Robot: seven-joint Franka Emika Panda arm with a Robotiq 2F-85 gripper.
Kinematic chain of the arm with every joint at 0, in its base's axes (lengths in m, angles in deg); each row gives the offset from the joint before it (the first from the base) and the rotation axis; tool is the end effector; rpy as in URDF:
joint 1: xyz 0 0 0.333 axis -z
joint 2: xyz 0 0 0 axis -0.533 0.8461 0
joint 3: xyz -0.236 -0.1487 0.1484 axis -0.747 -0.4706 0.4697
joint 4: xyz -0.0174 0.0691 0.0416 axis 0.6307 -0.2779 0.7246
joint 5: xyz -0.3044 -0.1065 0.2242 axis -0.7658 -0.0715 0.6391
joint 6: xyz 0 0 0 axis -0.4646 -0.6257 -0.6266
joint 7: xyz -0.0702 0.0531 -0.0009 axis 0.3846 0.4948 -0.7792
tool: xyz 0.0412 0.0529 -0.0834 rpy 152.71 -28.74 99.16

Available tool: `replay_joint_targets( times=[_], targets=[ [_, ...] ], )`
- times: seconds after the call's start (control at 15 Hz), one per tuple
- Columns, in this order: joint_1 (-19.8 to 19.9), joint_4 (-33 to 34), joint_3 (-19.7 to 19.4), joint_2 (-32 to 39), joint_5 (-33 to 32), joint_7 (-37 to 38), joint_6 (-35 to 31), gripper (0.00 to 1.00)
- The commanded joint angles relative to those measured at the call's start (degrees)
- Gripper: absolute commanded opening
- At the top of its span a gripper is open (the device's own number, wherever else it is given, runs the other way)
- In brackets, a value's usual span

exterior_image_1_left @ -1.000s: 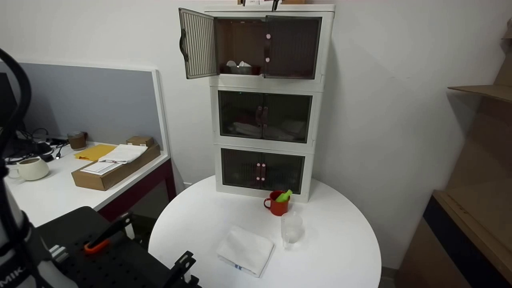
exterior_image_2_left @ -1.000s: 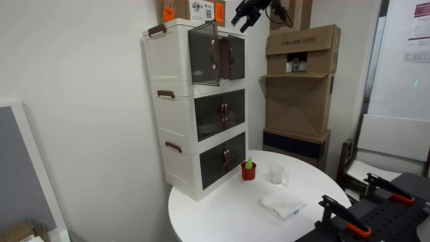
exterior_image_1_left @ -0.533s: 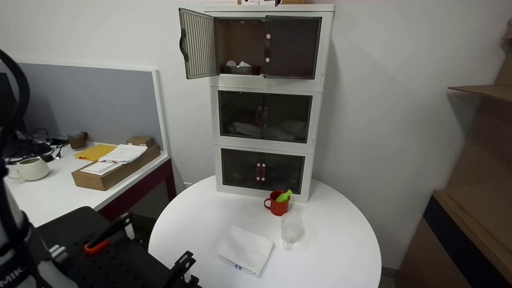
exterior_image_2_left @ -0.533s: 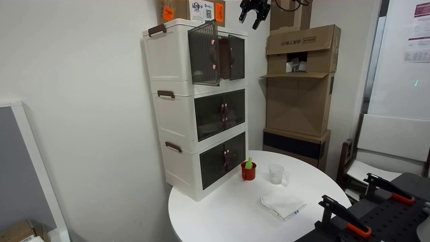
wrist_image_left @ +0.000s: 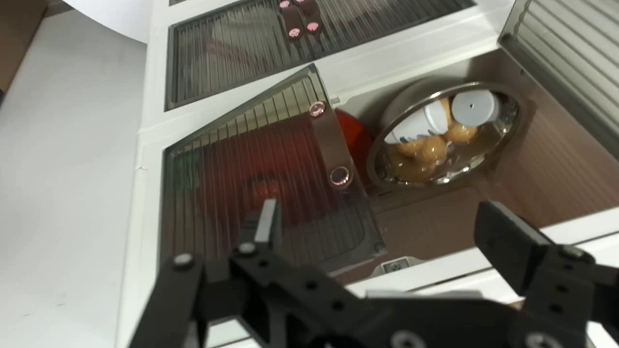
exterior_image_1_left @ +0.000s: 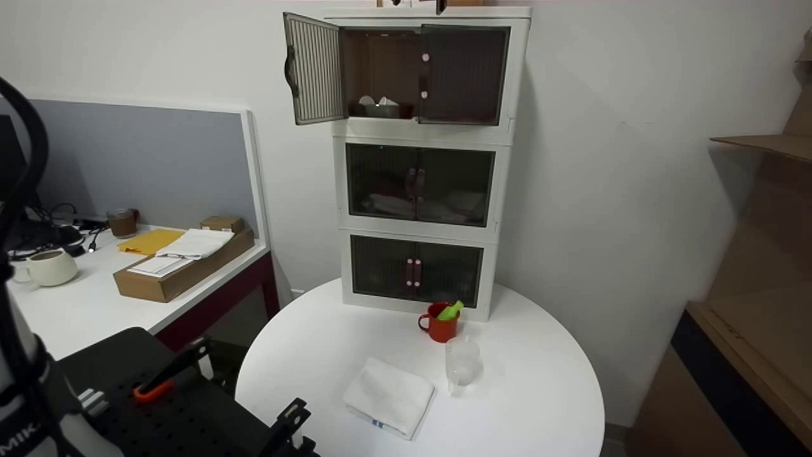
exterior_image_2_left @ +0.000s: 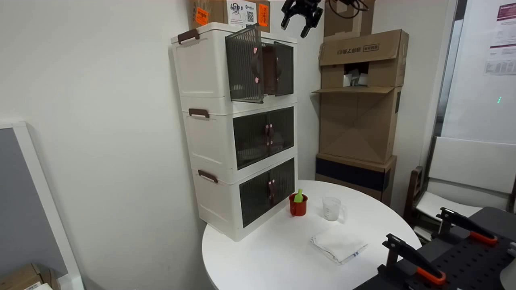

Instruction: Open the two doors of the topmost shelf

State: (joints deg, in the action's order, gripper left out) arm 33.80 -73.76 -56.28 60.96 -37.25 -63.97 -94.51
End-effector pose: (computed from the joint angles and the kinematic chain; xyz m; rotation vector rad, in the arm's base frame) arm 0.5988 -0.0199 0.6346 -2.8118 -0.0699 -0.8236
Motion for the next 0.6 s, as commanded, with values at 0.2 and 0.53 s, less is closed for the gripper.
replay_joint_targets(
  times=[0.2, 0.53],
  targets=[
    [-2.28, -0.47, 2.53, 1.91, -9.28, 27.63, -12.88, 1.00],
    [-2.06, 5.99, 1.12, 5.88, -23.29, 49.22, -10.11, 1.00]
  ],
)
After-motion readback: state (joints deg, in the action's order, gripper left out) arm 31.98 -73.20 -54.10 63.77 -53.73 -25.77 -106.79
